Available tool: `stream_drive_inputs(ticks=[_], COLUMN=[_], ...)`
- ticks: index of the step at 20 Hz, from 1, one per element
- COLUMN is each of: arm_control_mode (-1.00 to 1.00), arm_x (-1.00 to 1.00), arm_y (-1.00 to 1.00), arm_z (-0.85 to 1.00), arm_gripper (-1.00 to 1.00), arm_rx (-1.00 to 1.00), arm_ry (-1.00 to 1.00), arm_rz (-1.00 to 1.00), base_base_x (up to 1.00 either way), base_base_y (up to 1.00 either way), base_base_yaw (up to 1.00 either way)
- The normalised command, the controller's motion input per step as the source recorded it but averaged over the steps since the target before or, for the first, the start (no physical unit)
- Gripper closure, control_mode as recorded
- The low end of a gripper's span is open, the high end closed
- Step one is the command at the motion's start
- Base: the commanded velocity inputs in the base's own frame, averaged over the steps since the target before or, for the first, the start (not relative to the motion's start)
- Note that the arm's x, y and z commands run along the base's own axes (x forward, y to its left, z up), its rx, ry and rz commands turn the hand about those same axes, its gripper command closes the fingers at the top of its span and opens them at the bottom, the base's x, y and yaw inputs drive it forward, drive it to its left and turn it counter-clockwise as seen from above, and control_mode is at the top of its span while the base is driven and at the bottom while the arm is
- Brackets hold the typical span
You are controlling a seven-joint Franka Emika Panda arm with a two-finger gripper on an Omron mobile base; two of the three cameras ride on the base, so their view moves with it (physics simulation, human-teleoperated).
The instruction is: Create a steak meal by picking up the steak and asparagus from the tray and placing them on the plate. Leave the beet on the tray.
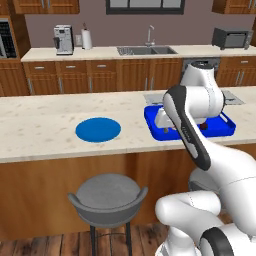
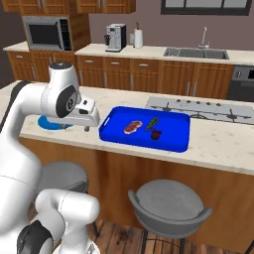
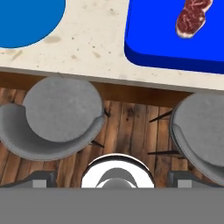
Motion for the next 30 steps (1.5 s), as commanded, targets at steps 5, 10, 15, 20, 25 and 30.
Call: stream_drive_inputs(ticks=[5,10,15,20,25,30], arm_control_mode=[-1.00,-1.00,-1.00,-1.00,-1.00,-1.00], arm_x=[0.07,0.23,0.29,0.35,0.29,0.55], arm_y=[0.02,-0.08,-0.57,-0.80,-0.60,-0.19], arm_z=[0.00,-0.06,-0.30,-0.29,-0.01,0.00], arm_gripper=[-1.00,-1.00,-1.00,-1.00,-1.00,-1.00], arm_rx=[0.00,0.00,0.02,0.06,0.09,0.02], arm_ry=[0.00,0.00,0.00,0.01,-0.01,0.02], arm_rz=[0.00,0.00,0.00,0.00,0.02,0.02], base_base_x=[0.00,0.00,0.00,0.00,0.00,0.00], base_base_y=[0.00,0.00,0.00,0.00,0.00,0.00], base_base_yaw=[0.00,0.00,0.00,0.00,0.00,0.00])
